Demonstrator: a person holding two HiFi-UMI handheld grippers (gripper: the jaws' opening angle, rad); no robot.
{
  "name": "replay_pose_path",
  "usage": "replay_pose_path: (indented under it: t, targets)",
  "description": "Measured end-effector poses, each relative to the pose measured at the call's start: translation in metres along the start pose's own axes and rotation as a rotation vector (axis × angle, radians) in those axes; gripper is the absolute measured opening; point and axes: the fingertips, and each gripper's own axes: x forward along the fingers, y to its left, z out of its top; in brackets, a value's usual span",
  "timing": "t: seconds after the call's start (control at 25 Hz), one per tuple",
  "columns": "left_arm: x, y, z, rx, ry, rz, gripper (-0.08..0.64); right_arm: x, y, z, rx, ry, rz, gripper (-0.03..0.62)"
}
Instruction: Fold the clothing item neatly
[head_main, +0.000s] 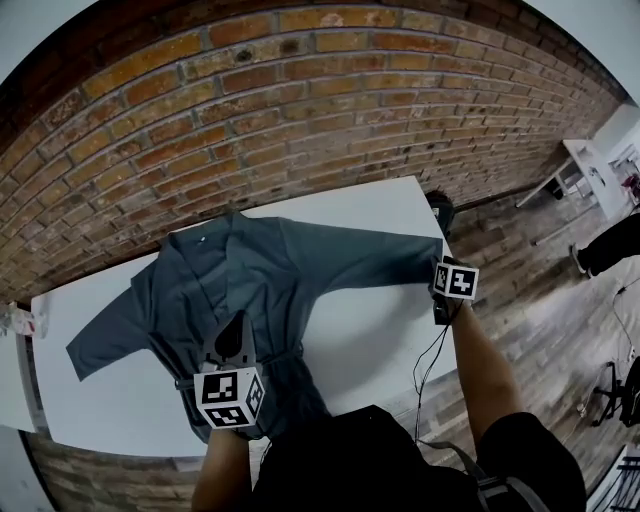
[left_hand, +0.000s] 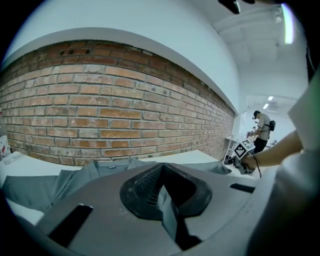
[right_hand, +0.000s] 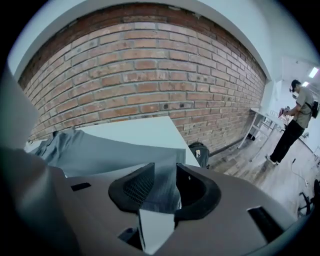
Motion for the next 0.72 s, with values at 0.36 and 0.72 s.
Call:
replay_pose_path:
  t: [0.36, 0.72]
  targets:
    - [-0.018, -0.002, -0.011, 0.048, 0.026, 0.045, -0.002, 0.029, -0.019, -0.029, 0.043, 0.120, 0.002, 0.120]
    - [-0.018, -0.005, -0.020, 0.056, 0.055, 0.075, -0.002, 0.034, -0.016, -0.031, 0.063, 0.143, 0.059, 0.117]
